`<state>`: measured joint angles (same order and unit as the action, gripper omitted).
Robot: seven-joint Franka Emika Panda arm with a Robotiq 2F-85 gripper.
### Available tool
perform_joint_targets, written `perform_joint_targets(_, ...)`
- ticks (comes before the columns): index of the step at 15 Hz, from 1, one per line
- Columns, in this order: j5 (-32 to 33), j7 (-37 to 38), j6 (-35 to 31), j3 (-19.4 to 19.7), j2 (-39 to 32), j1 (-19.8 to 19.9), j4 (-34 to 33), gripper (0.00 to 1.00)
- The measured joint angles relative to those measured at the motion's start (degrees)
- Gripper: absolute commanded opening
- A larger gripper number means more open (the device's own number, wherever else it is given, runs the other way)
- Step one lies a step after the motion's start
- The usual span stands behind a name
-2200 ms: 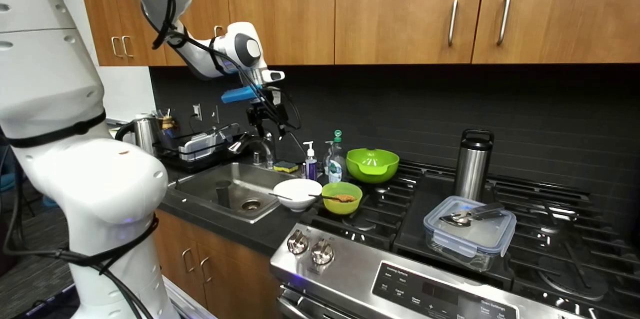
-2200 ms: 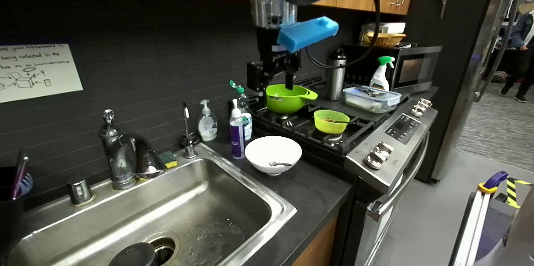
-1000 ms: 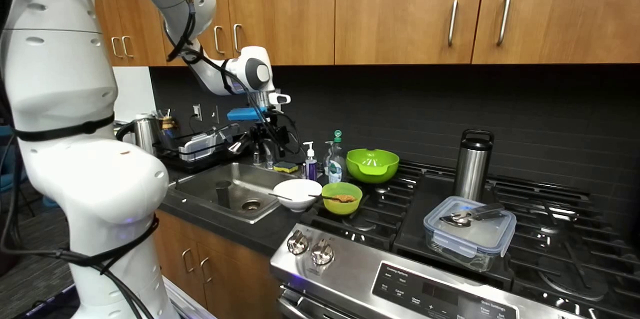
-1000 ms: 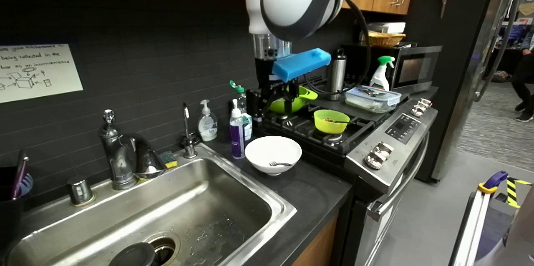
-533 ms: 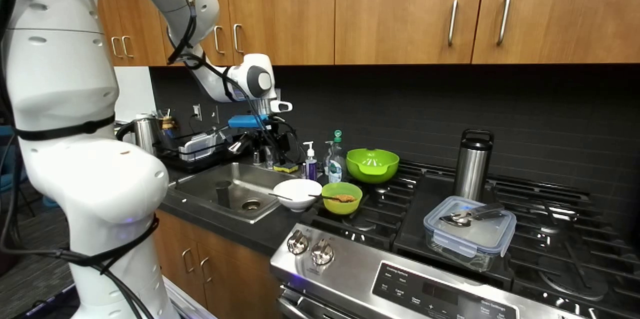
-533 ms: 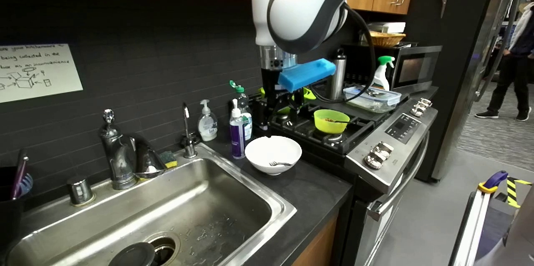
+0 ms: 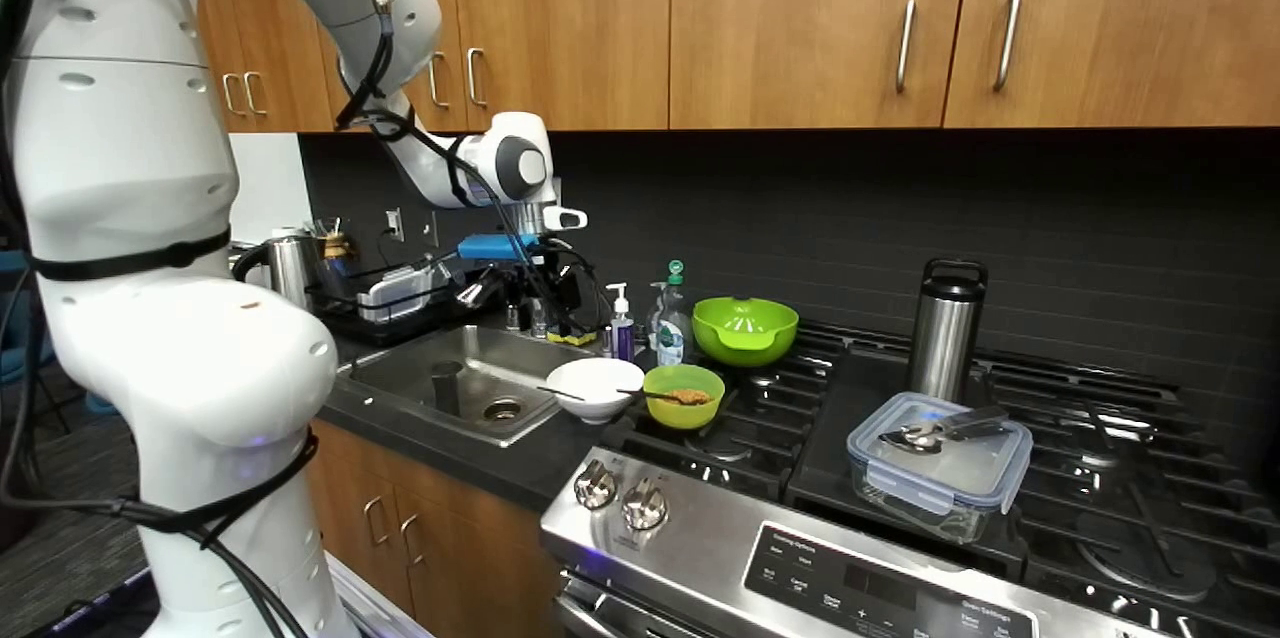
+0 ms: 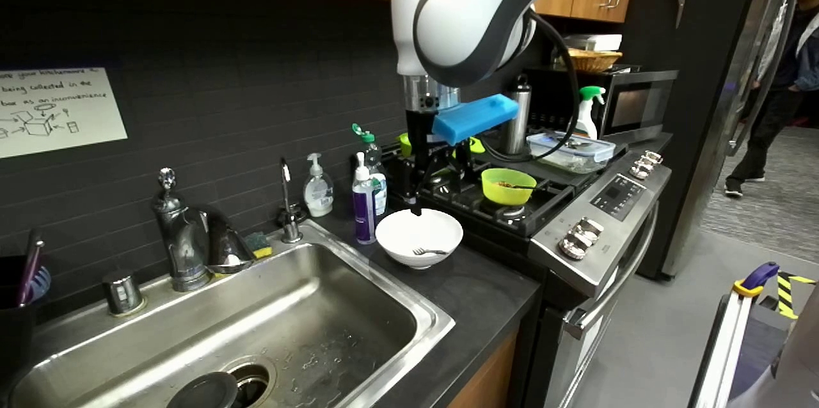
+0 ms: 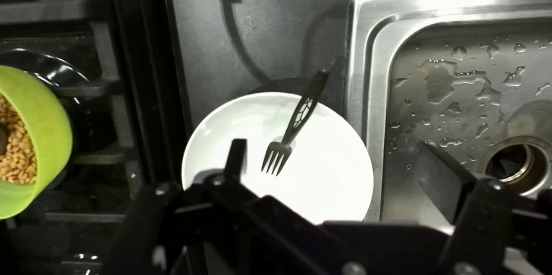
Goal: Lift the folk from the white bowl and place it in the bigger green bowl
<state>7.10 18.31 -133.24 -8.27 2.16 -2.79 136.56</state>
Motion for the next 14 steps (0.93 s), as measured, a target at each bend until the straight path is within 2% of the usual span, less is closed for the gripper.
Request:
perform_joint_targets(10,0.0,-0.1,0.2,0.0,-1.5,-0.9,1.5,1.00)
perform_joint_targets(14,0.0,-0.2,-2.2,0.0,-1.7,-1.4,3.0,1.00)
